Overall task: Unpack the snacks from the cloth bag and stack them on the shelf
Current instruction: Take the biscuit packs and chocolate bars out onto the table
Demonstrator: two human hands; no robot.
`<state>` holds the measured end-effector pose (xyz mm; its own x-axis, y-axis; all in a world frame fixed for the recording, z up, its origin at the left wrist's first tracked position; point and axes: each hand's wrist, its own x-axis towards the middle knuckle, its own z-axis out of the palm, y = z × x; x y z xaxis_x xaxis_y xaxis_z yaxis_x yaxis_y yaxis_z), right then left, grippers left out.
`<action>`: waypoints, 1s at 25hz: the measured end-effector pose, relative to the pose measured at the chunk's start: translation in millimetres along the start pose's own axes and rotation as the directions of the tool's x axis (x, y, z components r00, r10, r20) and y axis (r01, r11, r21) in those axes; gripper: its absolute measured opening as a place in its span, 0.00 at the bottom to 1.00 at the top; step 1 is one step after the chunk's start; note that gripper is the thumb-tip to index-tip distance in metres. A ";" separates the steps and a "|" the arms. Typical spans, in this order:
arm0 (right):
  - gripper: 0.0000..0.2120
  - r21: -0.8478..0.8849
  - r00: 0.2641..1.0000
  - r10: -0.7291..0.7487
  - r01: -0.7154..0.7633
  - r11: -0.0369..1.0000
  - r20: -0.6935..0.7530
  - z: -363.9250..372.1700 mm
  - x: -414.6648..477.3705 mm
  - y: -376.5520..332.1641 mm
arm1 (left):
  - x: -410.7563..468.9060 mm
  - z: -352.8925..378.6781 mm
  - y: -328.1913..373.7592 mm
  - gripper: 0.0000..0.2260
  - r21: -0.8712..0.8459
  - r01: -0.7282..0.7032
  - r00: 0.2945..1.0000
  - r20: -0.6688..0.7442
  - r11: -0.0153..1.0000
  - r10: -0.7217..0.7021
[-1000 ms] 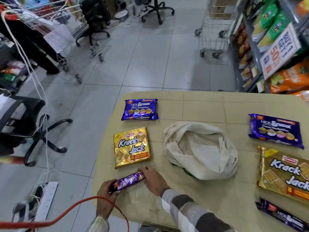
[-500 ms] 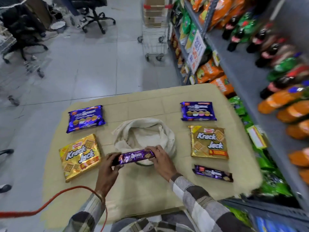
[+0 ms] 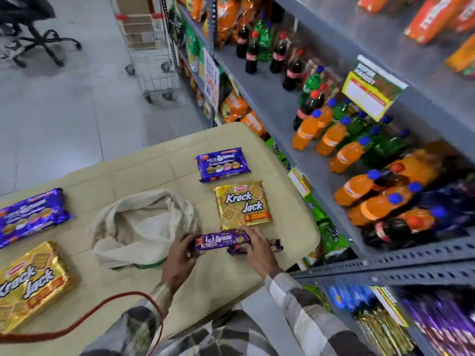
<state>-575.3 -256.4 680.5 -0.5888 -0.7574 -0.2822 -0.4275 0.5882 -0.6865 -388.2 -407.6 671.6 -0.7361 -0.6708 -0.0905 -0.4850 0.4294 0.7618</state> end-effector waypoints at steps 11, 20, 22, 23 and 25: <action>0.28 -0.060 0.983 0.183 -0.184 0.981 -0.025 -50.9 -4.5 87.4 | 40.2 90.3 63.3 0.21 0.023 -0.001 0.978 0.211 1.000 -0.004; 0.26 -0.063 0.983 0.181 -0.181 0.981 -0.015 -41.5 -6.6 92.8 | 41.3 94.0 53.6 0.20 0.053 -0.025 0.970 0.242 0.998 0.011; 0.26 -0.071 0.985 0.169 -0.170 0.983 -0.014 -41.1 -7.6 93.3 | 38.4 93.8 48.4 0.20 0.058 -0.027 0.970 0.244 0.998 0.013; 0.26 -0.070 0.986 0.168 -0.168 0.983 -0.012 -40.6 -7.8 94.0 | 37.3 93.9 45.9 0.20 0.070 -0.027 0.968 0.250 0.997 0.009; 0.27 -0.050 0.986 0.167 -0.167 0.985 -0.002 -37.9 -7.6 94.5 | 35.1 92.2 41.0 0.22 0.126 -0.033 0.959 0.282 0.991 -0.004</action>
<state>-637.2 -184.3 643.2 -0.6535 -0.6480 -0.3912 -0.3574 0.7197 -0.5952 -477.5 -357.8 640.5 -0.8375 -0.4747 -0.2707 -0.5160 0.5240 0.6776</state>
